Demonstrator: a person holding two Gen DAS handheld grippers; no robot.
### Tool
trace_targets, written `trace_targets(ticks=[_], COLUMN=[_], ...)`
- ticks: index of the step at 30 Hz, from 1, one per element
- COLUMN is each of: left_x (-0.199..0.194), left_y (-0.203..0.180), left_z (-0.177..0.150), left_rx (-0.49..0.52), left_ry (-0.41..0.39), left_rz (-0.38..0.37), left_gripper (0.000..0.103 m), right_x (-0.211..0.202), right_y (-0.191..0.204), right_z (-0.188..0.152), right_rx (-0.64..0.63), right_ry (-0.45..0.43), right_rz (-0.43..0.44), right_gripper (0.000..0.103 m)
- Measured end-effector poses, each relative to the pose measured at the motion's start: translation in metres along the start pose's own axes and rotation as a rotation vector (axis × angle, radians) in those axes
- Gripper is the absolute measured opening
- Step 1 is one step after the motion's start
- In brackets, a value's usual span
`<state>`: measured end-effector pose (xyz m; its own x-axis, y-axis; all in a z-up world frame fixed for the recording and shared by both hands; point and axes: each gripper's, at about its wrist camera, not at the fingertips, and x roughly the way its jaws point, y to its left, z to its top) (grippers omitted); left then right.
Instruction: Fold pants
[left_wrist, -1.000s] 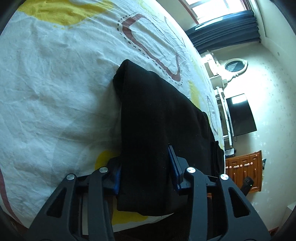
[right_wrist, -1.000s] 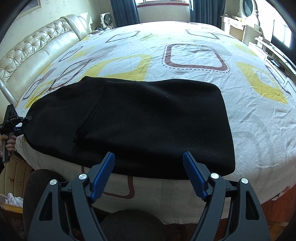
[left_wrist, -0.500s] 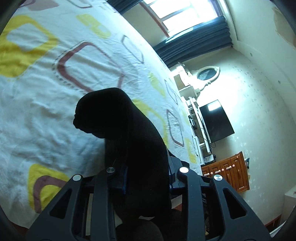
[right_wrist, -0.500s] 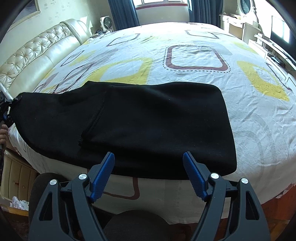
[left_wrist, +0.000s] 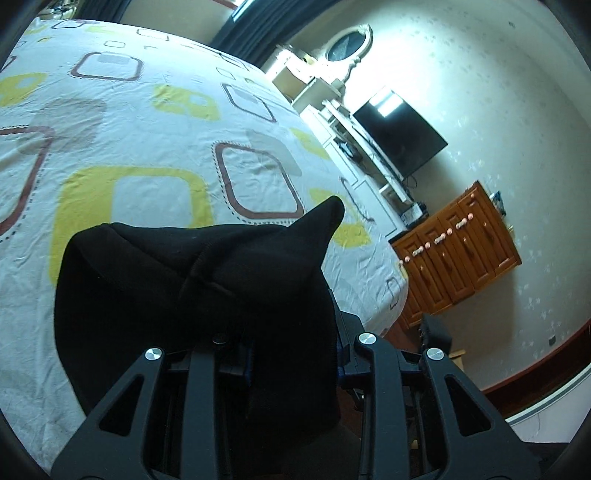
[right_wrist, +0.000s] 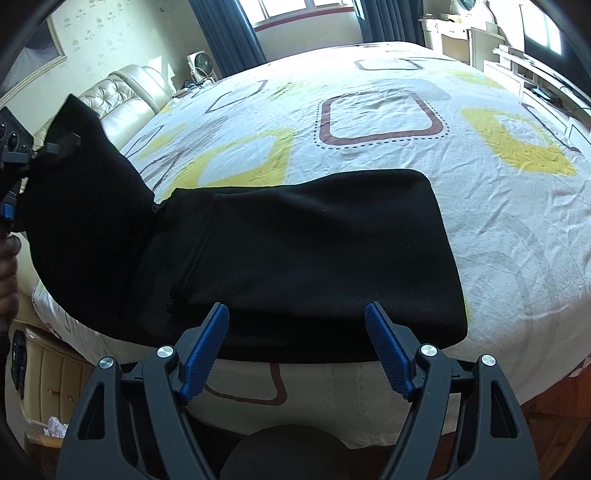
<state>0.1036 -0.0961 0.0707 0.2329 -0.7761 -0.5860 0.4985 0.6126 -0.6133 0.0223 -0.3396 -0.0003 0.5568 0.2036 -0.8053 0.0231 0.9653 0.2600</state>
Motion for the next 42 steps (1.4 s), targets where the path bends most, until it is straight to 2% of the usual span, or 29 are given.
trace_targets(ticks=[4, 7, 10, 12, 14, 15, 17, 18, 20, 22, 24, 27, 30, 32, 35, 37, 38, 39, 40, 42], left_x=[0.070, 0.102, 0.116, 0.115, 0.103, 0.093, 0.066, 0.050, 0.018, -0.013, -0.037, -0.060, -0.074, -0.075, -0.071, -0.067, -0.064, -0.061, -0.058, -0.054], left_y=[-0.012, -0.008, -0.011, -0.019, -0.031, -0.036, -0.038, -0.034, -0.019, 0.006, 0.037, 0.082, 0.117, 0.132, 0.141, 0.140, 0.139, 0.138, 0.137, 0.138], left_z=[-0.010, -0.019, -0.021, -0.021, -0.020, -0.020, -0.022, -0.025, -0.032, -0.045, -0.060, -0.083, -0.102, -0.108, -0.109, -0.110, -0.111, -0.112, -0.113, -0.115], left_rx=[0.030, 0.011, -0.040, -0.037, 0.003, 0.020, 0.026, 0.017, -0.020, -0.078, -0.158, -0.282, -0.396, -0.452, -0.489, -0.486, -0.480, -0.475, -0.472, -0.476], left_ry=[0.109, 0.153, 0.159, 0.143, 0.092, 0.061, -0.007, -0.040, -0.106, -0.168, -0.205, -0.209, -0.225, -0.215, -0.205, -0.196, -0.185, -0.175, -0.168, -0.155], left_rz=[0.070, 0.137, 0.103, 0.090, 0.103, 0.110, 0.121, 0.129, 0.173, 0.244, 0.307, 0.370, 0.380, 0.390, 0.368, 0.359, 0.356, 0.357, 0.357, 0.350], left_gripper=[0.028, 0.029, 0.029, 0.036, 0.052, 0.056, 0.070, 0.071, 0.080, 0.081, 0.082, 0.082, 0.082, 0.082, 0.082, 0.082, 0.082, 0.082, 0.082, 0.082], right_x=[-0.005, -0.006, -0.009, -0.010, -0.010, -0.010, -0.007, -0.005, 0.002, 0.012, 0.024, 0.043, 0.054, 0.059, 0.070, 0.075, 0.075, 0.076, 0.078, 0.083], right_y=[-0.015, -0.029, -0.045, -0.054, -0.059, -0.061, -0.063, -0.063, -0.060, -0.055, -0.051, -0.046, -0.036, -0.026, -0.007, 0.008, 0.015, 0.020, 0.023, 0.022], right_z=[0.004, 0.006, 0.007, 0.007, 0.008, 0.008, 0.010, 0.011, 0.018, 0.025, 0.031, 0.036, 0.041, 0.043, 0.041, 0.039, 0.037, 0.037, 0.038, 0.039], right_rx=[0.070, 0.141, 0.220, 0.258, 0.276, 0.286, 0.299, 0.301, 0.291, 0.261, 0.233, 0.228, 0.208, 0.209, 0.197, 0.160, 0.137, 0.119, 0.112, 0.135], right_ry=[-0.027, -0.036, -0.048, -0.058, -0.055, -0.052, -0.033, -0.025, 0.005, 0.037, 0.057, 0.099, 0.114, 0.135, 0.199, 0.223, 0.223, 0.215, 0.217, 0.239], right_rz=[0.011, 0.020, 0.035, 0.041, 0.060, 0.079, 0.140, 0.175, 0.242, 0.266, 0.250, 0.254, 0.280, 0.327, 0.418, 0.438, 0.427, 0.416, 0.409, 0.413], right_gripper=[0.075, 0.075, 0.075, 0.075, 0.075, 0.075, 0.075, 0.075, 0.075, 0.075, 0.075, 0.075, 0.076, 0.076, 0.076, 0.077, 0.075, 0.067, 0.056, 0.021])
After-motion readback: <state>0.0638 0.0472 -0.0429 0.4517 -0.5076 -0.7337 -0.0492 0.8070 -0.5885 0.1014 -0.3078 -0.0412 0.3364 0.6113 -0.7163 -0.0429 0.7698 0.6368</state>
